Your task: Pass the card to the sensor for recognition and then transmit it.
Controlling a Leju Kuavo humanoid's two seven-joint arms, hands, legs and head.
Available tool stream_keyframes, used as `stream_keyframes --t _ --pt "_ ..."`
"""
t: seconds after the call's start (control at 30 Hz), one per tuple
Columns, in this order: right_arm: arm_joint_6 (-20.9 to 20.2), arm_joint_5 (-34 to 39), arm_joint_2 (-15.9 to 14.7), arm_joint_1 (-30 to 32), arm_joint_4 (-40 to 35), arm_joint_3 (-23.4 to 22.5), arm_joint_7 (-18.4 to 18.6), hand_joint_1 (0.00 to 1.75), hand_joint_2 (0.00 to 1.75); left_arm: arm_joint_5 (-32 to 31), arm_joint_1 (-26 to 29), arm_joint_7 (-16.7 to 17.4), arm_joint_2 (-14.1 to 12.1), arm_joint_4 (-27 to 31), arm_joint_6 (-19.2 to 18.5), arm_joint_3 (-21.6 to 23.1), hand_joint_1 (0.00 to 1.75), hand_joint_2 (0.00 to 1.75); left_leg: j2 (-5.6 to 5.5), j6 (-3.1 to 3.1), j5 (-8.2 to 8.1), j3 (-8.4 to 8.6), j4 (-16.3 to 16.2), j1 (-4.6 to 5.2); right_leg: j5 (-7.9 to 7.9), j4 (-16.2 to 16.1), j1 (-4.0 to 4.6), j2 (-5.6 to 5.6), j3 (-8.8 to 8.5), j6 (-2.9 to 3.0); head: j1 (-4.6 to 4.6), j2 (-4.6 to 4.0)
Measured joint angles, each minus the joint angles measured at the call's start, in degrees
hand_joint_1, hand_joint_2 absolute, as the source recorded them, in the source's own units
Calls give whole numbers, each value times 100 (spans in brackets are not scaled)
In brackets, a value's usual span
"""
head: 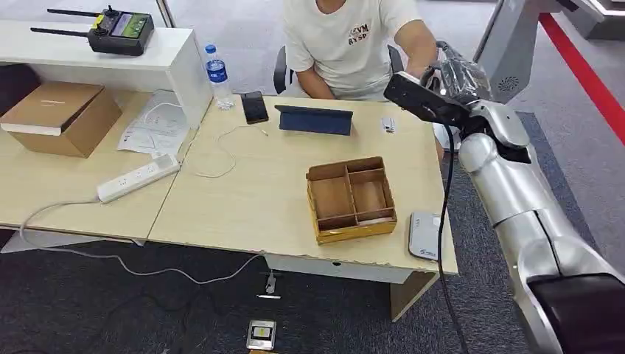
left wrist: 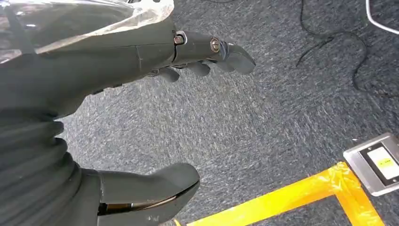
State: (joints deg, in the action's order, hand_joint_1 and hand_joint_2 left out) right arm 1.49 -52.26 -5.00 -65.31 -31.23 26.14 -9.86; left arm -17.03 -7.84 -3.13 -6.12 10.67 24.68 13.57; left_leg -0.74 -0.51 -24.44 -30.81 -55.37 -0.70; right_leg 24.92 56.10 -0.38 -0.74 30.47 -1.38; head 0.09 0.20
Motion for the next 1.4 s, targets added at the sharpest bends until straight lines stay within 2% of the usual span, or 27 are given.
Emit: stream_keyframes --t 0.2,0.23,0.67,0.87,0.97,1.07,1.13,1.23,1.3,1.4 --pt "-33 0 149 -110 461 50 46 175 175 28 5 13 -7 0 11 0 0 175 -2 1 1 -12 -2 0 -1 0 0 0 10 -1 -2 0" --pt "-31 -2 186 -116 564 68 48 0 175 33 6 13 -7 -2 17 0 0 175 -3 1 1 -18 -2 0 -1 0 0 0 17 -1 -2 0" --pt "389 94 402 -366 994 164 -195 0 175 68 50 -22 -7 -2 85 0 0 175 2 -1 6 -22 -1 -1 -4 1 0 -1 27 2 0 -2" --pt "791 446 402 -561 1012 133 -656 0 175 129 89 -37 -7 -2 109 0 0 175 3 1 9 -22 -3 0 -11 1 0 -1 27 -1 -2 0" --pt "1010 792 391 -670 928 63 -1019 0 175 232 120 -44 -7 -4 149 -7 0 175 3 1 9 -22 -3 0 -11 1 -1 -1 28 -1 -2 0" --pt "936 1345 319 -668 643 -90 -1170 0 175 328 141 -13 -7 -4 201 -24 0 175 3 1 9 -20 -4 -1 -10 0 0 -1 28 -1 0 0" --pt "711 1861 203 -492 208 -184 -980 0 175 376 153 24 -7 -7 208 -50 0 175 3 1 9 -17 -5 -1 -10 -2 0 -1 25 -1 0 0" --pt "368 2690 -85 21 -605 -334 -445 0 175 444 172 79 -7 -9 208 -72 0 175 2 1 9 -11 -6 -1 -10 -7 0 -1 17 -2 -2 0" --pt "219 3227 -338 473 -1171 -457 -64 0 175 485 189 98 -7 -11 205 -118 0 175 -1 2 8 -7 -8 -1 -10 -11 0 0 15 -2 -4 0" --pt "264 3563 -885 1208 -2008 -745 148 0 175 513 207 101 -7 -15 203 -177 0 175 -2 6 5 -7 -12 1 -13 -19 -1 0 14 -6 -4 0"
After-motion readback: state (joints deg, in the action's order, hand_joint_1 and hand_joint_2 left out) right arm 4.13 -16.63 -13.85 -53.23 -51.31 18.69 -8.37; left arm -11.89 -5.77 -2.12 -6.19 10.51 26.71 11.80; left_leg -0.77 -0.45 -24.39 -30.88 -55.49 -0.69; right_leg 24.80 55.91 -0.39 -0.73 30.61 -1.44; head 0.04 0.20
